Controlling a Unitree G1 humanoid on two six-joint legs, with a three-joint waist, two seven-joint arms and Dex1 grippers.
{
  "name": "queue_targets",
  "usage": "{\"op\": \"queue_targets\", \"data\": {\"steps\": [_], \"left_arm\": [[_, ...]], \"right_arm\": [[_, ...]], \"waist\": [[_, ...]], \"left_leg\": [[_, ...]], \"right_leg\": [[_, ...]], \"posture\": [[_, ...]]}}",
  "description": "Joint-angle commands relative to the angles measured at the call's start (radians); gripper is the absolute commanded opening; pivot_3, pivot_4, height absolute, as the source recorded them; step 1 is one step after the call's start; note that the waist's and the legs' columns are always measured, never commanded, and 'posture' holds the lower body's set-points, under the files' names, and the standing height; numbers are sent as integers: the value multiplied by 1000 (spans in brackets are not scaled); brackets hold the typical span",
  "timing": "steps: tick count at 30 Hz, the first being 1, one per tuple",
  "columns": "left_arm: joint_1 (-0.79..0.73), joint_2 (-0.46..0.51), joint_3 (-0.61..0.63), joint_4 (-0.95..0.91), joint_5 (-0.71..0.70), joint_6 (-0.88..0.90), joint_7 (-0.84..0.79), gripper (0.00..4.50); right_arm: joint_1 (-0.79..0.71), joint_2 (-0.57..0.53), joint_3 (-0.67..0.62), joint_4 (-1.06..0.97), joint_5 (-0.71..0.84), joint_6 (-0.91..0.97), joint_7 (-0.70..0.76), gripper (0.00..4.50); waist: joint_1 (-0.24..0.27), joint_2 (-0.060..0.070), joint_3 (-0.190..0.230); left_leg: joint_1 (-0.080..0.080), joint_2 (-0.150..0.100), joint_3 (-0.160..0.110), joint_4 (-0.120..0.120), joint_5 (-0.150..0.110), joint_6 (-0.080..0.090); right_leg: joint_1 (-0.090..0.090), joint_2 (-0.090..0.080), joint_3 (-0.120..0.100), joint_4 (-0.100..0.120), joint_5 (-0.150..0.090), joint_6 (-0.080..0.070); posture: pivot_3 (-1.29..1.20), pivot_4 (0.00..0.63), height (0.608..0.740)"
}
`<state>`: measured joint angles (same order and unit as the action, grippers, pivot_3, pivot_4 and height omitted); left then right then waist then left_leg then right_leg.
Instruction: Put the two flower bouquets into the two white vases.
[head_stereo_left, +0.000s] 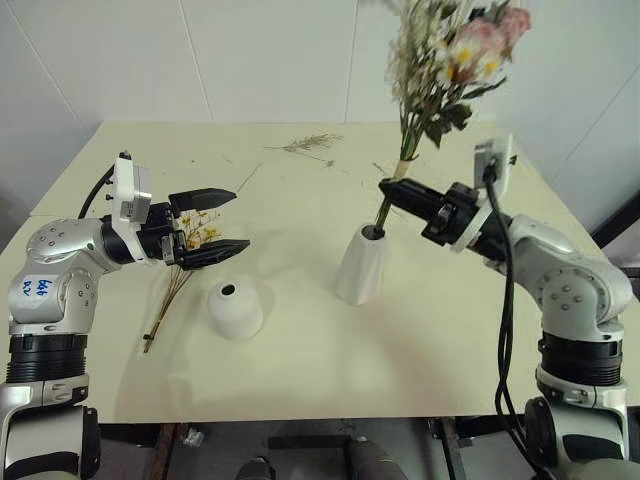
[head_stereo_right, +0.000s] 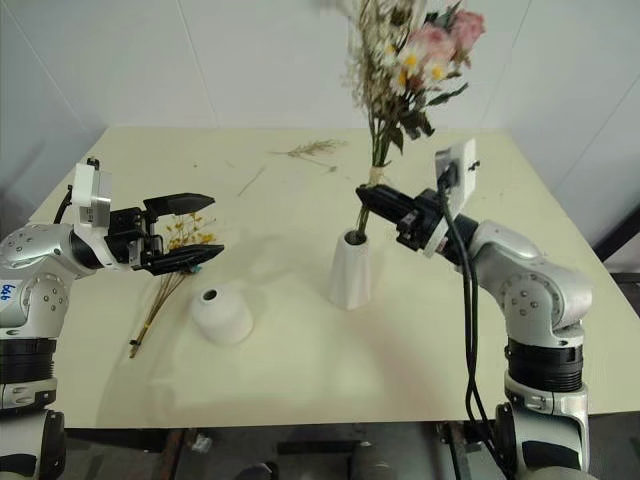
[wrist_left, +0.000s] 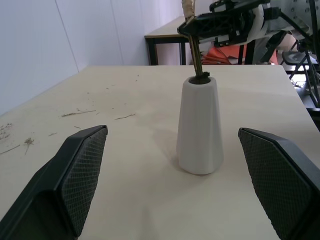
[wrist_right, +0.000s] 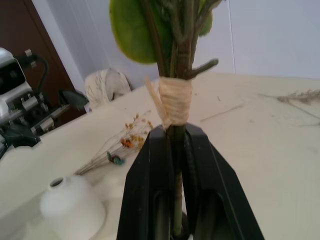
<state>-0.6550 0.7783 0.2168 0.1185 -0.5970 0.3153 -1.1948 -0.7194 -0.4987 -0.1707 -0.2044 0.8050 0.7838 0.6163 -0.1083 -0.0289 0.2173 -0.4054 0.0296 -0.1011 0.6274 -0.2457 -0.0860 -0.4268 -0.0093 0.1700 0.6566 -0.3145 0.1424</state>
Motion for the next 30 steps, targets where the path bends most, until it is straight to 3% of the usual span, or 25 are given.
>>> {"op": "queue_targets", "data": {"steps": [1, 9, 17, 22, 27, 30], "left_arm": [[-9, 6, 22, -27, -8, -14, -1, 4500], [-17, 10, 24, -27, -8, -13, 1, 4500], [-22, 14, 28, -17, -3, -21, 2, 4500], [-10, 22, 37, -24, -1, -19, 9, 4500], [30, 59, 54, -37, 25, -4, 46, 4500], [74, 136, 56, -41, 89, 37, 104, 4500]], "right_arm": [[3, -3, 8, -27, -33, -68, 30, 25], [12, 11, 27, -16, -90, -143, 41, 25], [81, -10, 79, -50, -182, -254, 112, 2603], [134, -39, 45, -84, -176, -273, 145, 4269], [282, -167, -35, -169, -99, -244, 279, 4269], [347, -264, -104, -177, -71, -240, 349, 4269]], "waist": [[0, 0, 0], [2, 0, 0], [5, 0, 0], [10, 0, 0], [26, 0, 0], [25, 0, 0]], "left_leg": [[0, 0, 0, 0, 0, 0], [0, 0, 0, 0, 0, 0], [0, 0, 0, 0, 0, 0], [0, 0, 0, 0, 0, 0], [0, 0, 0, -1, 0, 0], [0, 0, 0, -1, 0, 0]], "right_leg": [[0, 0, 0, 0, 0, 0], [0, 0, 0, 0, 0, 0], [0, 0, 0, 0, 0, 0], [0, 0, 0, 0, 0, 0], [0, 0, 0, -2, 0, 0], [1, 0, 0, -2, 0, 0]], "posture": [[0, 150, 740], [0, 150, 740], [0, 150, 740], [0, 150, 740], [0, 150, 740], [0, 150, 740]]}}
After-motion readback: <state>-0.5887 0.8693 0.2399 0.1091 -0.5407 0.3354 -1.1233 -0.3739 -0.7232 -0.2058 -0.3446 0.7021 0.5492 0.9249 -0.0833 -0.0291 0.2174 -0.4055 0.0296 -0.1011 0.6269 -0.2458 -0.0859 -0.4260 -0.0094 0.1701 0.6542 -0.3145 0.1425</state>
